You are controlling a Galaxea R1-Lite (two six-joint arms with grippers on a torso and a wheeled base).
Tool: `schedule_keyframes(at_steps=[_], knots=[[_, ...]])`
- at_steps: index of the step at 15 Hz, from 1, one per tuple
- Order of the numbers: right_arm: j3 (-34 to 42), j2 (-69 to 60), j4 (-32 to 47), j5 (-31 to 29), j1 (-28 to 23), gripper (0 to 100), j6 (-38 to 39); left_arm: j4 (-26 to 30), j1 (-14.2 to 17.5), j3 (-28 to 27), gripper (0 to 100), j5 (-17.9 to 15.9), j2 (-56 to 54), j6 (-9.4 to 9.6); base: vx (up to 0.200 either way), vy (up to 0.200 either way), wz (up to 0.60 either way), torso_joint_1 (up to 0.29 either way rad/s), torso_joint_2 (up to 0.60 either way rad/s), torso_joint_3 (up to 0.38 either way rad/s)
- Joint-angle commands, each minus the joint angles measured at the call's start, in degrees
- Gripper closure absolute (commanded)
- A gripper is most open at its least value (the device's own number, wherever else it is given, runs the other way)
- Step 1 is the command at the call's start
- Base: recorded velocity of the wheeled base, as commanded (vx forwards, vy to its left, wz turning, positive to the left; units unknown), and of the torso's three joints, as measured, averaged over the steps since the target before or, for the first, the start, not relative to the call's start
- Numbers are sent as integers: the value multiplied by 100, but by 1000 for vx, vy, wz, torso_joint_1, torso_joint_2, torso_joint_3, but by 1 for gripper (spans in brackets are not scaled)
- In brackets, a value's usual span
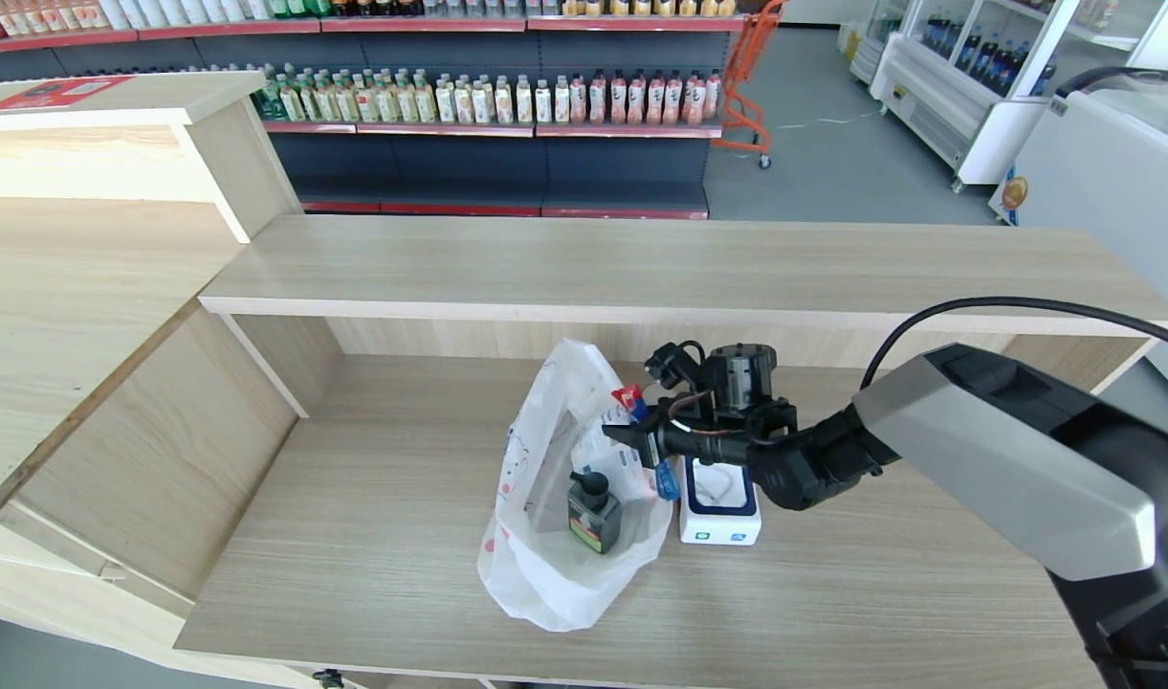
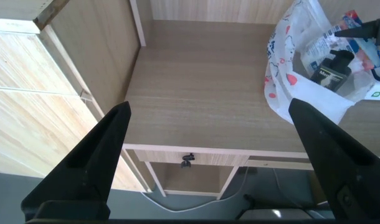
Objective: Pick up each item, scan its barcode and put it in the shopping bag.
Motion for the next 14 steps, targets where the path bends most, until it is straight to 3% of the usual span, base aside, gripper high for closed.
schedule_keyframes(at_steps=[1, 5, 8, 10, 12, 14], knots=[[-60, -15, -3, 52, 13, 0, 126, -1, 0, 1, 0, 0, -2, 0, 0, 0, 0, 0, 0, 0], [-236, -542, -12, 113, 110, 0, 1700, -1, 0, 1, 0, 0, -2, 0, 0, 0, 0, 0, 0, 0], [326, -1263, 14, 105, -22, 0, 2262, -1, 0, 1, 0, 0, -2, 0, 0, 0, 0, 0, 0, 0], [1399, -2150, 14, 87, -321, 0, 2245, -1, 0, 1, 0, 0, -2, 0, 0, 0, 0, 0, 0, 0], [3069, -3776, 32, 157, -672, 0, 1998, -1, 0, 1, 0, 0, -2, 0, 0, 0, 0, 0, 0, 0], [4422, -5754, 656, 105, -1173, 0, 1893, -1, 0, 1, 0, 0, -2, 0, 0, 0, 0, 0, 0, 0]])
